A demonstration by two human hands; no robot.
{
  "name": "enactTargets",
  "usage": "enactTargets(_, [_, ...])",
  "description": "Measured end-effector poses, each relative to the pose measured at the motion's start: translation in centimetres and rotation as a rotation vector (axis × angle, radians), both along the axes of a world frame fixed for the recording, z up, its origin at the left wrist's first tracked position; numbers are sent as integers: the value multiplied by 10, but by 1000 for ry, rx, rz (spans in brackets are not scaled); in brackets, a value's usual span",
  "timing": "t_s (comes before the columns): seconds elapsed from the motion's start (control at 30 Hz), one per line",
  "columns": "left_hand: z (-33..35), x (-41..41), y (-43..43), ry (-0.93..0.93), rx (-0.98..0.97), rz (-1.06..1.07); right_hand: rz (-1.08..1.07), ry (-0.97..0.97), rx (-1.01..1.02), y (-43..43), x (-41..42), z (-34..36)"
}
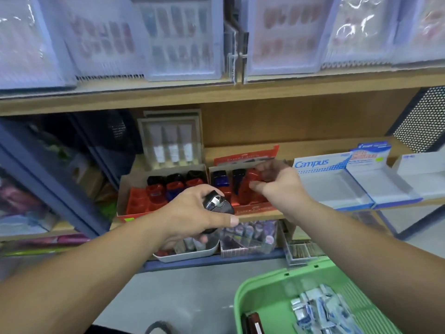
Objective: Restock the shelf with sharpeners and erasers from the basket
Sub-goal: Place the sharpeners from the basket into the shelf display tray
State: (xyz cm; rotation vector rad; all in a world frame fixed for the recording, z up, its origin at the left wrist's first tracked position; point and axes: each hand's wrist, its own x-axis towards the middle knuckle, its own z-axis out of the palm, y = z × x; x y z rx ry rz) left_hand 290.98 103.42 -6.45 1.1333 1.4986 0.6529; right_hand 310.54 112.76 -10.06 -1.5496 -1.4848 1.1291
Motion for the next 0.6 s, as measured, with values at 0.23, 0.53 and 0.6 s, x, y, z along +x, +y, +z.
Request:
enactTargets(0.23, [-10,-8,7,-22,15,-11,145,-237,86,8,1,-19])
enactTargets(0.53, [-3,-9,5,3,58,35,275,-591,240,-8,-2,-15])
enactTargets(0.6, [-3,-10,5,1,89,42,229,-596,352,-15,1,-10])
